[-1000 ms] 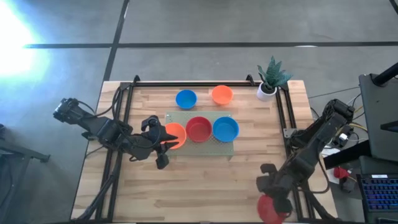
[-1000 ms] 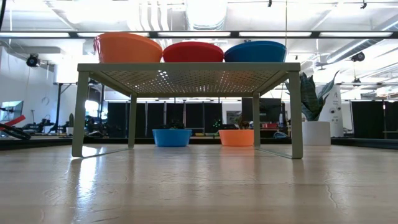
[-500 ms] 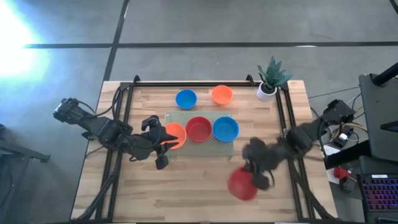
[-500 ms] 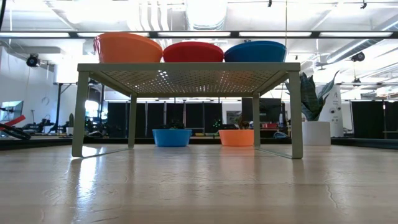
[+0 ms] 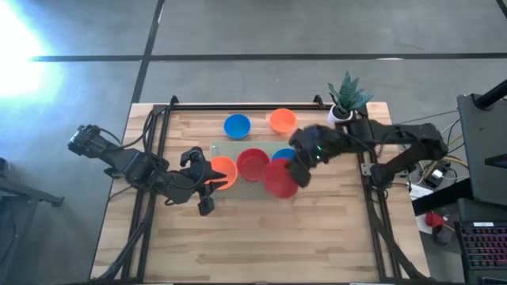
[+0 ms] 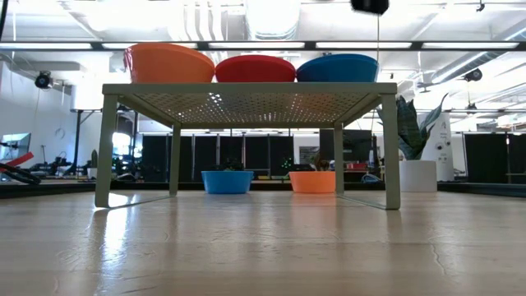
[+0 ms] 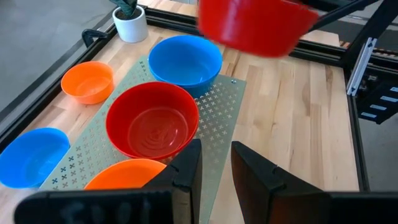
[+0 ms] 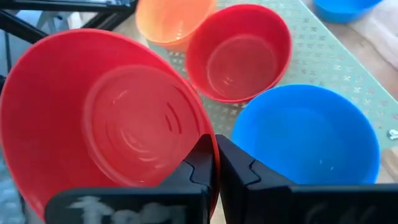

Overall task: Pick & Place Mini bowls
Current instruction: Stack the red bowl on top of the other red bowls on the shelf

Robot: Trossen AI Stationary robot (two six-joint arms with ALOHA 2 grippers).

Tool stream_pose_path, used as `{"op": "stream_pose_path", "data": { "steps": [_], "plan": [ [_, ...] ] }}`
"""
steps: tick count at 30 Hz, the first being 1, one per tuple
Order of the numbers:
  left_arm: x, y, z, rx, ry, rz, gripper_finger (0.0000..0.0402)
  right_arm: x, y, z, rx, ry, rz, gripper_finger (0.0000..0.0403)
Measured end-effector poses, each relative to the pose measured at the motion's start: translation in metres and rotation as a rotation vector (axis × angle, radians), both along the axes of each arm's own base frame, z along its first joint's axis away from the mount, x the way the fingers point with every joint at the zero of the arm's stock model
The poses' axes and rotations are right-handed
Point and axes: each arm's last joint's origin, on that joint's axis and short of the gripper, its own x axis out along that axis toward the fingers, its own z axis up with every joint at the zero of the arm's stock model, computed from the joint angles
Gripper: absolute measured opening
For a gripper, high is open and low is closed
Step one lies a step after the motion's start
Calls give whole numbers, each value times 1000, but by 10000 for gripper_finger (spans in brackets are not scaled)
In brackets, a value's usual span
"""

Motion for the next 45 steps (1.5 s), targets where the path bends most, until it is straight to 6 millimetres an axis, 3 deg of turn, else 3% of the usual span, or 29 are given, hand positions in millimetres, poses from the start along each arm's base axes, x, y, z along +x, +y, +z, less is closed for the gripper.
{"op": "stream_pose_path", "data": {
  "steps": [7,15,27,45],
  "plan": [
    [0,0,0,-1,-1,1,78,19,-45,-18,10,54,-26,8],
    [0,0,0,-1,-1,2,78,41,-75,-34,-20,33,-70,8],
    [0,0,0,-6,-4,6,78,66,-85,-61,-25,71,-66,8],
    [0,0,0,-5,-2,5,78,68,-84,-64,21,73,-50,9]
  ]
}}
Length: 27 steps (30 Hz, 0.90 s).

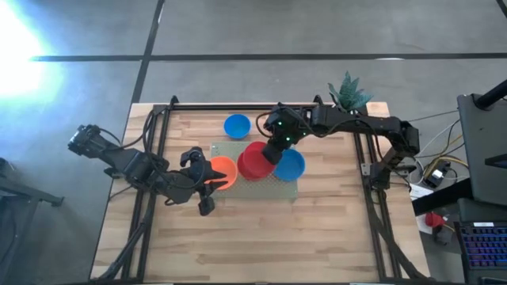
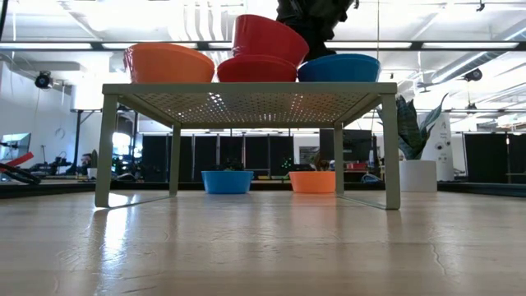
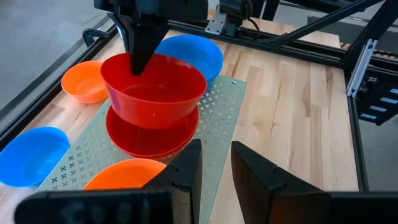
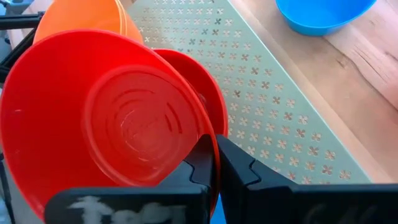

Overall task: Pick & Place Mini bowls
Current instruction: Stack the red bowl on top of the other red bowls on the shelf, then stack the orange bowl on top of the other orange bowls on the shelf

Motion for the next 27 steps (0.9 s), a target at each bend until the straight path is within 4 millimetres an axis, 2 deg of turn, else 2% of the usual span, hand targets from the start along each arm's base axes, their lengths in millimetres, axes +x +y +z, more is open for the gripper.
{"op": "stream_pose_path", "data": {
  "steps": [7,16,21,27],
  "plan": [
    [0,0,0,2,1,-1,78,0,0,0,1,-2,2,17],
    [0,0,0,1,1,-2,78,1,1,3,-13,-30,22,86],
    [0,0,0,1,1,-2,78,-2,2,12,-24,-81,22,103],
    [0,0,0,-3,0,1,78,-5,2,32,-58,-108,56,101]
  ]
}}
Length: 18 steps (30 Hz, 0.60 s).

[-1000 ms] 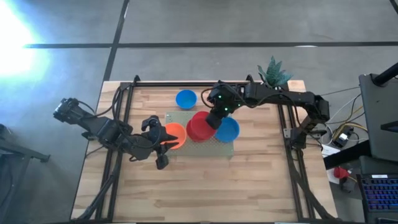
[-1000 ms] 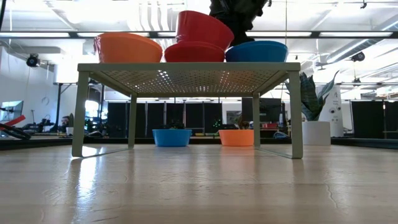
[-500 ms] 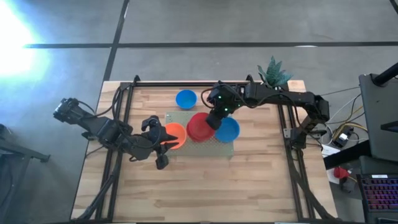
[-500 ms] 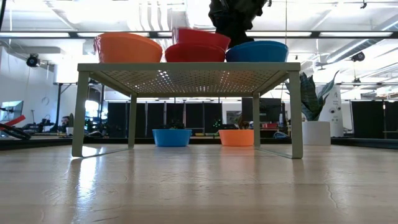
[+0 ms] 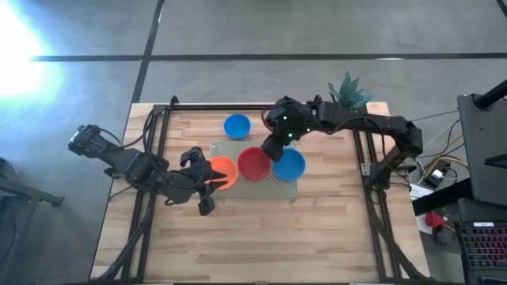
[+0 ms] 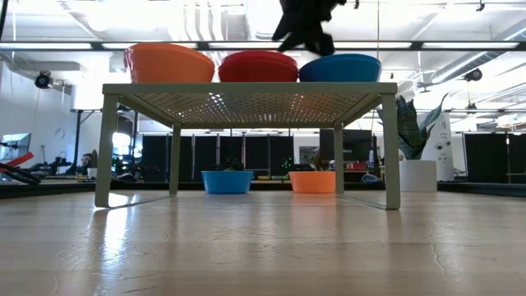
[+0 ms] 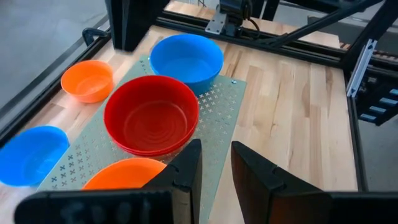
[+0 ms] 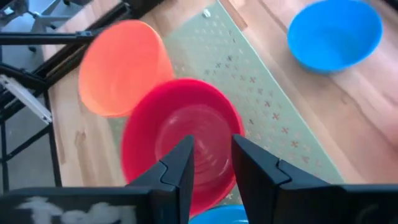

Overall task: Pick & Place Mini bowls
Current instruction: Stack the orange bowl on top of the other orange bowls on the shelf

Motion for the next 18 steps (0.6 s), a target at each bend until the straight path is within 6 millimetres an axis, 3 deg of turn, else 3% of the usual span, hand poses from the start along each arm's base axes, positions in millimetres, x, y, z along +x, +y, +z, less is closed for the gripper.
{"op": "stream_pose_path", "data": {
  "steps": [10,18],
  "plan": [
    [3,17,5,-135,-53,150,78,-25,5,67,-173,-121,126,61],
    [15,74,3,-131,-46,380,78,-57,9,112,-337,-225,224,19]
  ]
}}
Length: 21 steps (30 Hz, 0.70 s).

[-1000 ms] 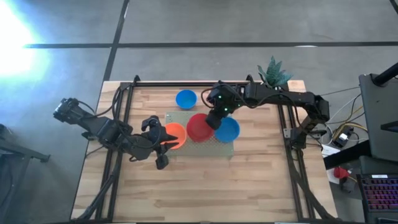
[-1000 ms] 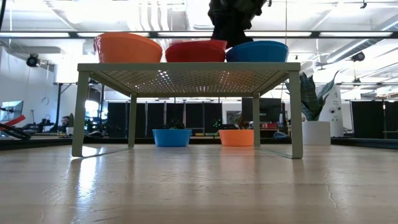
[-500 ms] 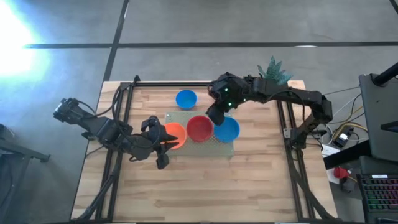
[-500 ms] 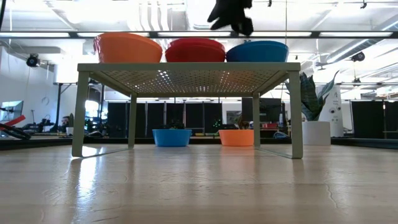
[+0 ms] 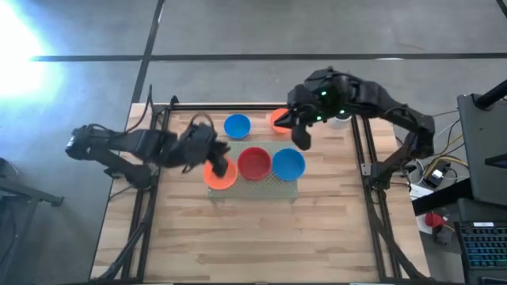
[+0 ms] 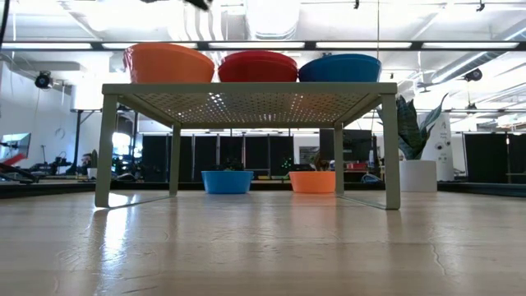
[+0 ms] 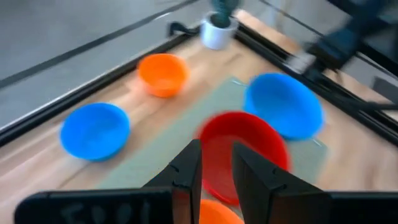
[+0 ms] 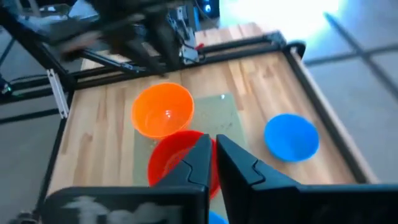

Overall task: Pick & Place Mini bowls
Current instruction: Stack the orange bowl on top of the other orange bowls on the shelf

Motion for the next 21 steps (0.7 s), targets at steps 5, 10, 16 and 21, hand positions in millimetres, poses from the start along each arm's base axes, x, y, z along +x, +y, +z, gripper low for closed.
{"op": "stream_pose_path", "data": {
  "steps": [5,10,16,21],
  "plan": [
    [0,41,-4,-65,31,96,78,-19,0,16,-93,-31,42,9],
    [-3,70,-4,-56,68,130,78,-30,-16,18,-125,-23,-50,8],
    [-8,89,-5,-1,118,129,78,-40,-59,4,-78,84,-296,8],
    [-9,95,-5,44,153,111,78,-42,-108,-29,21,198,-481,8]
  ]
}}
